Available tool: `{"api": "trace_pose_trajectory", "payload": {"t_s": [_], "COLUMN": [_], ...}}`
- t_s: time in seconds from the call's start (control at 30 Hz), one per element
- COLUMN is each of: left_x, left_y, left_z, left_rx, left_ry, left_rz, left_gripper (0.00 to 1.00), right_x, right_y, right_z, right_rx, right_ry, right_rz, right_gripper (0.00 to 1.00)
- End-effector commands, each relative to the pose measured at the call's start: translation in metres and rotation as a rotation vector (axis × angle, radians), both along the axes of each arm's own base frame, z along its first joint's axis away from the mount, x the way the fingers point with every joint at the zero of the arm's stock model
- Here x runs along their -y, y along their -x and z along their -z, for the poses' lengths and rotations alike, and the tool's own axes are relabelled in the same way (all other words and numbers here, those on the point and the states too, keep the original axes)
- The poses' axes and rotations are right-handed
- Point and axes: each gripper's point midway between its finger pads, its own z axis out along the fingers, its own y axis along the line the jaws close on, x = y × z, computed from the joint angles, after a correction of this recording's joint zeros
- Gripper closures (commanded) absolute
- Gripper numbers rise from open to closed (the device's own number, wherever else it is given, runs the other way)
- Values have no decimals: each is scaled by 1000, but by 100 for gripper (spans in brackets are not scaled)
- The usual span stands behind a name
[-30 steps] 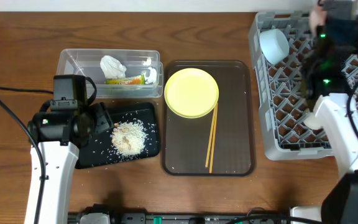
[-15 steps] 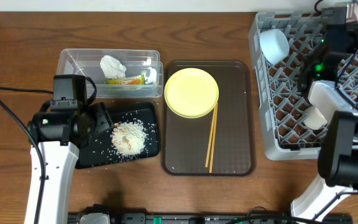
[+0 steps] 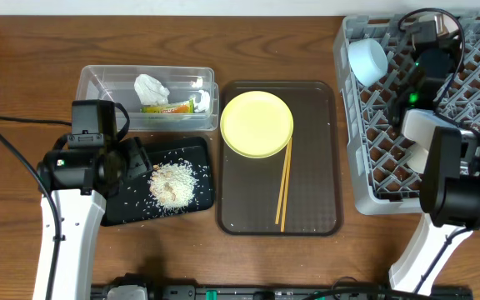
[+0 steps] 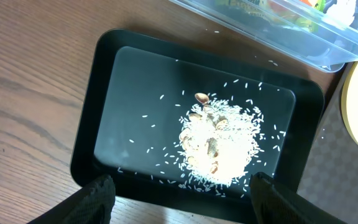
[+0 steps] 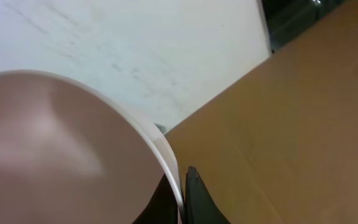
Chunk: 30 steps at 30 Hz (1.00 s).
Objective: Sort waste into correct bins and load items into the dishwasher rack
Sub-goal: 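Carry the white bowl into the rack with the right gripper and release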
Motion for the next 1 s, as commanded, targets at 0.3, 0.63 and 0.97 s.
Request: {"api": "trace_pose_trajectory", "payload": {"t_s": [0.3,0.63,0.97], "left_x": [-3,-2,-2], "left_y": [0,2,2], "left_z": [-2,-2,-2], "left_rx": [5,-1,-1], "left_ry": [-6,-6,-6], "left_rz": [-9,-9,-9], "left_gripper": [28,28,28], "right_x": [-5,2,9], "right_y": [-20,-29,-20], "right_z": [-21,4,32], "right_rx": [52,7,-30], "right_ry": [12,6,-39], "right_rz": [-26,-5,101], "right_gripper": [99,99,99]}}
